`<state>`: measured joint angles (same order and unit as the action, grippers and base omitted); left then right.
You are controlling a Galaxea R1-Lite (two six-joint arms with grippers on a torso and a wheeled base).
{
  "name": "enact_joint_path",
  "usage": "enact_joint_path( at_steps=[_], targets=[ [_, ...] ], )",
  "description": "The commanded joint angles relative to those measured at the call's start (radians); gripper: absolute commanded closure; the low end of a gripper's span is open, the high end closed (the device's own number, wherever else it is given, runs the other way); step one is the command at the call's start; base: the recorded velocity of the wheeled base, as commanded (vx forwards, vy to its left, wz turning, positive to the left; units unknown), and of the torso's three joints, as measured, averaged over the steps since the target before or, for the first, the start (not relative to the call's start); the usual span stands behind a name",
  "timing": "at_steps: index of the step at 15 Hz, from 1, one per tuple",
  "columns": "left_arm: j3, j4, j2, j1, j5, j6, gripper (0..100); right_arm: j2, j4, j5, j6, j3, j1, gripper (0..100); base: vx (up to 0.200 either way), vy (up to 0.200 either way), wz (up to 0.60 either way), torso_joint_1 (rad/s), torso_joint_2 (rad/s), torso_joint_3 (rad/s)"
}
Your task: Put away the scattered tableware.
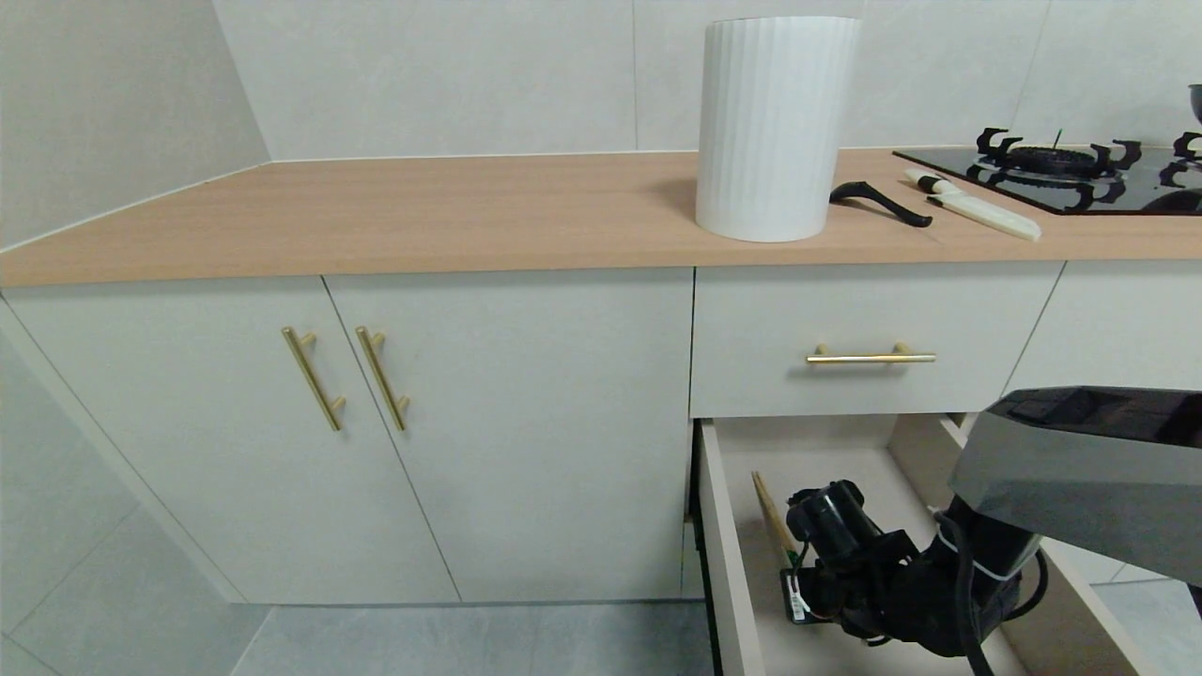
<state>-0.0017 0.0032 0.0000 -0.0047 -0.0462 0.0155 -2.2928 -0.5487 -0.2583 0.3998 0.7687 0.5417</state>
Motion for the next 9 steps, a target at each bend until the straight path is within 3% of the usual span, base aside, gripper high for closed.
enact_joint_path(
  at_steps=[1, 6, 7, 9],
  targets=[
    [0.000, 0.000, 0.000, 0.000, 0.000, 0.000, 0, -0.002, 0.000, -0.001, -0.001, 0.000, 0.000, 100, 0.000, 0.000, 0.00, 0.000, 0.00, 0.000],
    [0.000, 0.000, 0.000, 0.000, 0.000, 0.000, 0, -0.004, 0.001, -0.004, 0.001, 0.000, 0.001, 100, 0.000, 0.000, 0.00, 0.000, 0.00, 0.000],
    [0.000, 0.000, 0.000, 0.000, 0.000, 0.000, 0, -0.004, 0.000, -0.004, 0.001, 0.000, 0.001, 0, 0.000, 0.000, 0.00, 0.000, 0.00, 0.000],
    [0.000, 0.000, 0.000, 0.000, 0.000, 0.000, 0, -0.004, 0.000, -0.004, 0.001, 0.000, 0.000, 0, 0.000, 0.000, 0.00, 0.000, 0.00, 0.000]
  ],
)
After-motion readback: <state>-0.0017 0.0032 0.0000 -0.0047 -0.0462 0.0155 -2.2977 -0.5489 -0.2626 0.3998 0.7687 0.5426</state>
